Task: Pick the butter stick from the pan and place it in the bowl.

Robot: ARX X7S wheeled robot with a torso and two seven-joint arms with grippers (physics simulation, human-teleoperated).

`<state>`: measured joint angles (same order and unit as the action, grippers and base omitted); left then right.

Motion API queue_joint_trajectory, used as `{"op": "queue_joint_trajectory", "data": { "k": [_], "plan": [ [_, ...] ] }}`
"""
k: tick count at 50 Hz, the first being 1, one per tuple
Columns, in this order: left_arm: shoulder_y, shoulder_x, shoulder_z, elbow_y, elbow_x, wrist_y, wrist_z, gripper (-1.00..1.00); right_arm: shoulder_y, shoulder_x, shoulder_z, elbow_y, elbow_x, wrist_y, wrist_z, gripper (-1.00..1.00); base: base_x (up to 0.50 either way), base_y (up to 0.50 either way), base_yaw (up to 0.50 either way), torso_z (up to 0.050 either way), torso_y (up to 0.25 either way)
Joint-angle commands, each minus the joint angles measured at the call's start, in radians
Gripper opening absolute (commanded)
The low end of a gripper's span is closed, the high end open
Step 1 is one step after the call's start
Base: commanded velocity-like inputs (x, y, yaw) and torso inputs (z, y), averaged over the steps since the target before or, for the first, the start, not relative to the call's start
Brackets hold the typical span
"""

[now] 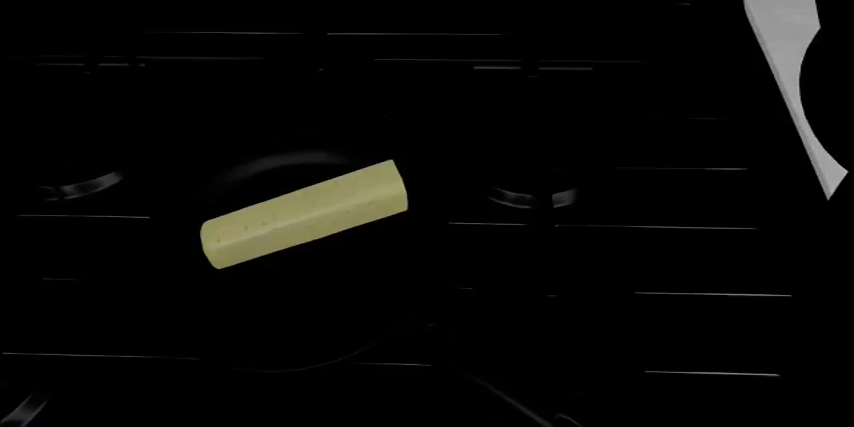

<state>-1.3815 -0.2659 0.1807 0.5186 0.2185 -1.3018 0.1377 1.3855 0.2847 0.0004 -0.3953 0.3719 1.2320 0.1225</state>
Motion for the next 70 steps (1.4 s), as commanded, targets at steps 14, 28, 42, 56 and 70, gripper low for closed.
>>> {"op": "queue_joint_trajectory", "data": {
  "k": [14,28,42,56,70],
  "plan": [
    [0.002,0.009,-0.016,0.011,0.034,-0.029,0.007,1.0,0.09,0.049,-0.17,0.269,0.191,0.003,-0.468,1.0,0.0,0.0,0.0,0.0,0.0],
    [0.008,-0.008,0.003,0.041,0.056,-0.07,-0.006,1.0,0.138,0.097,-0.453,0.438,0.197,-0.201,-0.861,1.0,0.0,0.0,0.0,0.0,0.0],
    [0.005,-0.033,0.038,0.07,0.094,-0.13,-0.03,1.0,0.224,0.034,-0.66,0.733,0.138,-0.42,-1.199,1.0,0.0,0.0,0.0,0.0,0.0],
    [0.028,-0.05,0.045,0.058,0.118,-0.126,-0.055,1.0,0.274,-0.084,-0.836,1.032,0.013,-0.662,-1.393,1.0,0.0,0.0,0.0,0.0,0.0],
    [0.012,-0.075,0.081,0.085,0.149,-0.175,-0.064,1.0,0.321,-0.16,-0.906,1.19,-0.025,-0.768,-1.489,1.0,0.0,0.0,0.0,0.0,0.0]
  ]
}}
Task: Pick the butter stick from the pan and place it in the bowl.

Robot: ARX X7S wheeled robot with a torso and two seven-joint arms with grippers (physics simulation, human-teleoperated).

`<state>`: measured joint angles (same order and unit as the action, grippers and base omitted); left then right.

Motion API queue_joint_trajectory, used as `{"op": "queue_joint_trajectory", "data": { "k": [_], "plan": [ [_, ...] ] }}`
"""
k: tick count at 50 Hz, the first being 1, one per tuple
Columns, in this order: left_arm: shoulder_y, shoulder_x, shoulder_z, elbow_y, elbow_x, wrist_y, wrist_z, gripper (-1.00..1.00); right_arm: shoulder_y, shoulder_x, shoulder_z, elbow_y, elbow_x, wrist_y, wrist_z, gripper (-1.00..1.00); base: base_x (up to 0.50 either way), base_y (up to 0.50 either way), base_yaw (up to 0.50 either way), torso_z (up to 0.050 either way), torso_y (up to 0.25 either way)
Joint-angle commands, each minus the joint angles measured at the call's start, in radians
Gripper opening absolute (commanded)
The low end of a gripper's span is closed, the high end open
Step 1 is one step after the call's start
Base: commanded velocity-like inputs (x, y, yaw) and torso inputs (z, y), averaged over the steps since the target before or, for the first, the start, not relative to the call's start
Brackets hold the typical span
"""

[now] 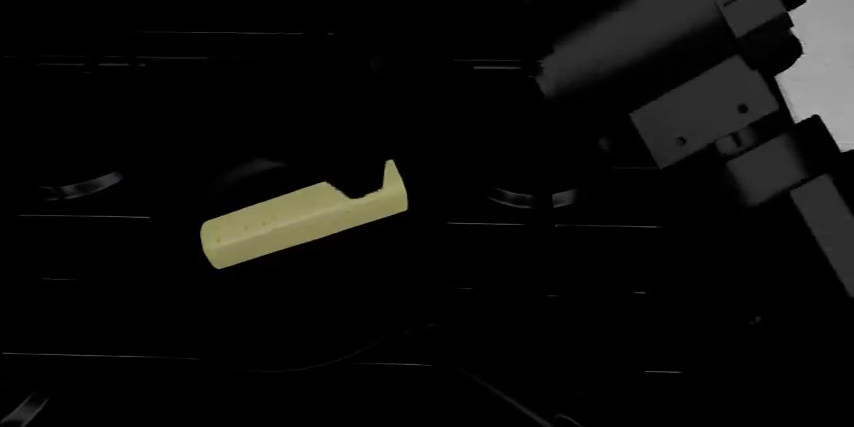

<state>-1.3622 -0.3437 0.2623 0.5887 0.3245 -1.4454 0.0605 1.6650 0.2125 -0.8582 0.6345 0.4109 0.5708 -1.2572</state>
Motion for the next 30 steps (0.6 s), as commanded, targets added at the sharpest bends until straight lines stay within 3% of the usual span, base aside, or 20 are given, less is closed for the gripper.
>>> {"op": "queue_joint_trajectory", "data": {
  "k": [1,13,22,30],
  "plan": [
    [-0.003,0.003,-0.002,0.015,0.043,-0.029,0.012,1.0,0.045,-0.093,-0.055,0.174,-0.07,-0.117,-0.113,1.0,0.0,0.0,0.0,0.0,0.0],
    [0.021,0.008,0.001,-0.017,0.059,0.008,-0.019,1.0,0.119,-0.209,-0.138,0.542,-0.156,-0.328,-0.141,1.0,0.0,0.0,0.0,0.0,0.0],
    [0.043,-0.008,-0.024,-0.006,0.069,0.005,-0.022,1.0,0.159,-0.212,-0.376,0.548,-0.007,-0.333,-0.111,1.0,0.0,0.0,0.0,0.0,0.0],
    [0.055,0.001,-0.031,-0.007,0.075,0.009,-0.031,1.0,0.171,-0.204,-0.463,0.537,0.03,-0.344,-0.11,1.0,0.0,0.0,0.0,0.0,0.0]
  ]
}}
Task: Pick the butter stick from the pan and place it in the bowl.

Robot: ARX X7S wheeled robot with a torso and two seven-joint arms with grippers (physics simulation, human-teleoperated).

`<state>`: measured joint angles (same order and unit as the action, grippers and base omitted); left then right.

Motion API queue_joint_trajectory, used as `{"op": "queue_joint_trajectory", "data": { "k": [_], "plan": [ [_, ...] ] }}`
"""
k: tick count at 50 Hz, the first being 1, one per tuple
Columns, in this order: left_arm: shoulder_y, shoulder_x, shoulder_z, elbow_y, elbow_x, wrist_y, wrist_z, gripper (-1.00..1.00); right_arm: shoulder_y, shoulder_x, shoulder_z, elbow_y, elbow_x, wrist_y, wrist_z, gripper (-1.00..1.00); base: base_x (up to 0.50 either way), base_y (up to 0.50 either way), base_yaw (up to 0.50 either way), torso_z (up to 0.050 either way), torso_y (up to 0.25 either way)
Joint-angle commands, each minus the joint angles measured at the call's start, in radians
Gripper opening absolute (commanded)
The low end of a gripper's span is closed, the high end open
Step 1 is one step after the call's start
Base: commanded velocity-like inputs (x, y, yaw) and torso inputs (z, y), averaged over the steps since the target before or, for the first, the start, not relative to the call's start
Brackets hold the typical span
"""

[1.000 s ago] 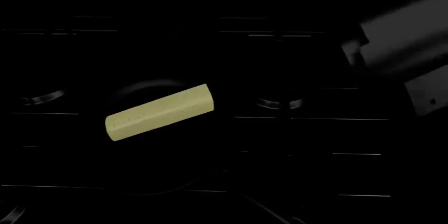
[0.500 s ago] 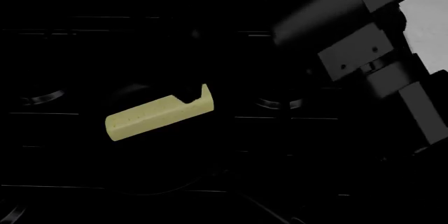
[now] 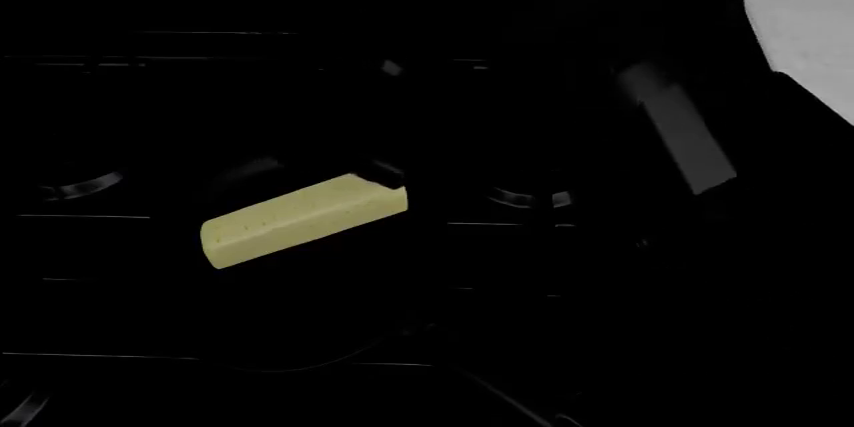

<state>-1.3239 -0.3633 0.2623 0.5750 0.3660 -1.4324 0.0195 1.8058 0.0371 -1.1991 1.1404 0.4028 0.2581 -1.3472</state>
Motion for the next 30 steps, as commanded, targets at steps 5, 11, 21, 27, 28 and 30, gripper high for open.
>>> {"op": "queue_joint_trajectory", "data": {
  "k": [5,11,21,27,28,30],
  "plan": [
    [0.008,0.021,-0.017,0.011,0.041,-0.019,0.007,1.0,0.018,0.033,-0.133,-0.12,0.052,0.035,-0.011,1.0,0.0,0.0,0.0,0.0,0.0],
    [0.015,0.024,-0.022,0.01,0.045,-0.016,0.003,1.0,0.009,0.066,-0.147,-0.212,0.053,0.067,-0.002,1.0,0.0,0.0,0.0,0.0,0.0],
    [0.027,0.022,-0.04,0.008,0.053,-0.015,-0.002,1.0,-0.01,0.102,-0.178,-0.306,0.037,0.083,0.012,1.0,0.0,0.0,0.0,0.0,0.0],
    [0.036,0.018,-0.048,0.012,0.058,-0.015,-0.003,1.0,-0.022,0.098,-0.196,-0.307,0.024,0.078,0.011,1.0,0.0,0.0,0.0,0.0,0.0],
    [0.037,0.017,-0.048,0.013,0.059,-0.016,-0.003,1.0,-0.021,0.097,-0.197,-0.306,0.024,0.078,0.012,1.0,0.0,0.0,0.0,0.0,0.0],
    [0.041,0.016,-0.046,0.015,0.061,-0.014,-0.004,1.0,-0.024,0.096,-0.203,-0.314,0.019,0.081,0.014,1.0,0.0,0.0,0.0,0.0,0.0]
  ]
}}
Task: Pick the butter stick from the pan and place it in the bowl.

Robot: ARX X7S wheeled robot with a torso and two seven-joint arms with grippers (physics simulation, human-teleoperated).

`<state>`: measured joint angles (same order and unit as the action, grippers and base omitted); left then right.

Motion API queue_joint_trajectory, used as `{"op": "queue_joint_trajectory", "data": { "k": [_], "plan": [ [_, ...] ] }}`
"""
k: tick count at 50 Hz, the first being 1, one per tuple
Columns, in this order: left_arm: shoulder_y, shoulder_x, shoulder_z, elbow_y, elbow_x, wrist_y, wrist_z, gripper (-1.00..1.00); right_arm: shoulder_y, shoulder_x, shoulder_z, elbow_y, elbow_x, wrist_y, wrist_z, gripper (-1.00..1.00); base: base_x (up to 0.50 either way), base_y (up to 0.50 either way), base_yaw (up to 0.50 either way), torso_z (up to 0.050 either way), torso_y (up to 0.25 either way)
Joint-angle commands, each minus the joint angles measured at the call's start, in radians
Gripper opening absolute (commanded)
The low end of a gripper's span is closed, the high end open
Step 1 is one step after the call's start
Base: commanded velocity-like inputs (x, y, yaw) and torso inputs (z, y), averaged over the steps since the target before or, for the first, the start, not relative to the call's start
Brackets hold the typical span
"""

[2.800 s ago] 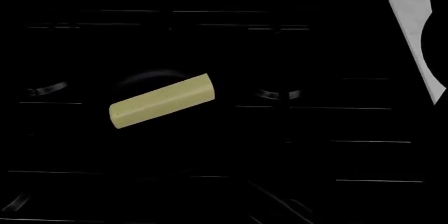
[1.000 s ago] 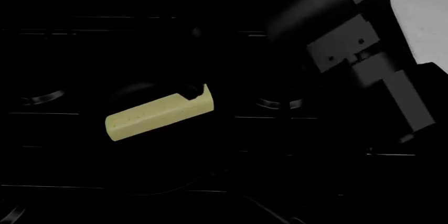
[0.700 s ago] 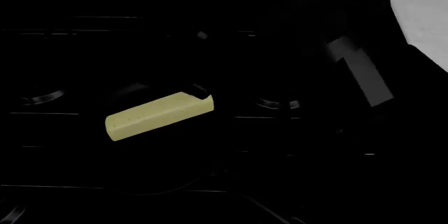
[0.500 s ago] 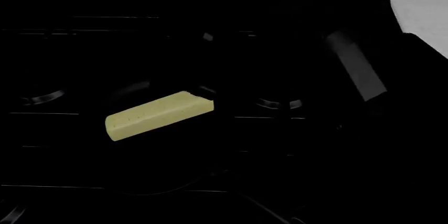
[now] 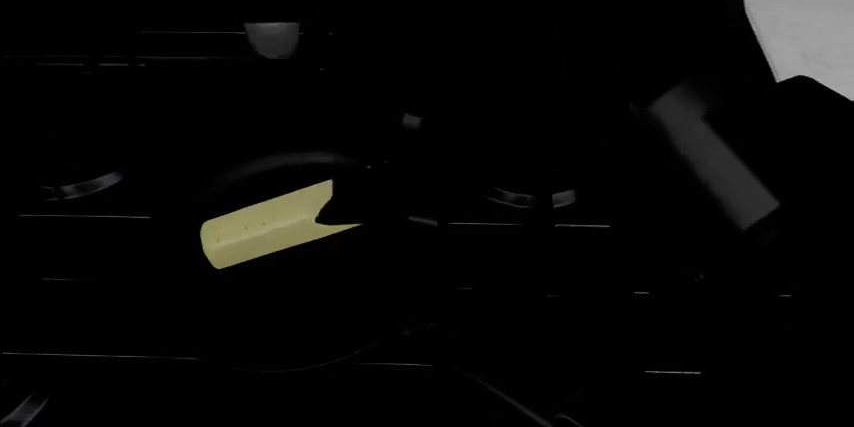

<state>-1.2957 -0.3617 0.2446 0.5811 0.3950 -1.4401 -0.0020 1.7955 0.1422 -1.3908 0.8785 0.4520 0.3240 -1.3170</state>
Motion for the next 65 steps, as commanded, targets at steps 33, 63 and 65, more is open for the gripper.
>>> {"op": "queue_joint_trajectory", "data": {
  "k": [33,63,65],
  "plan": [
    [0.083,0.018,-0.078,-0.041,0.02,0.097,-0.003,1.0,-0.047,-0.142,-0.068,0.202,-0.032,-0.118,-0.021,1.0,0.0,0.0,0.0,0.0,0.0],
    [0.149,0.021,-0.138,-0.027,0.021,0.122,-0.014,1.0,-0.09,-0.142,-0.147,0.194,-0.025,-0.111,0.005,1.0,0.0,0.0,0.0,0.0,-0.001],
    [0.153,0.022,-0.141,-0.027,0.021,0.125,-0.015,1.0,-0.095,-0.142,-0.15,0.191,-0.035,-0.105,0.004,1.0,0.0,0.0,0.0,0.0,0.0]
  ]
}}
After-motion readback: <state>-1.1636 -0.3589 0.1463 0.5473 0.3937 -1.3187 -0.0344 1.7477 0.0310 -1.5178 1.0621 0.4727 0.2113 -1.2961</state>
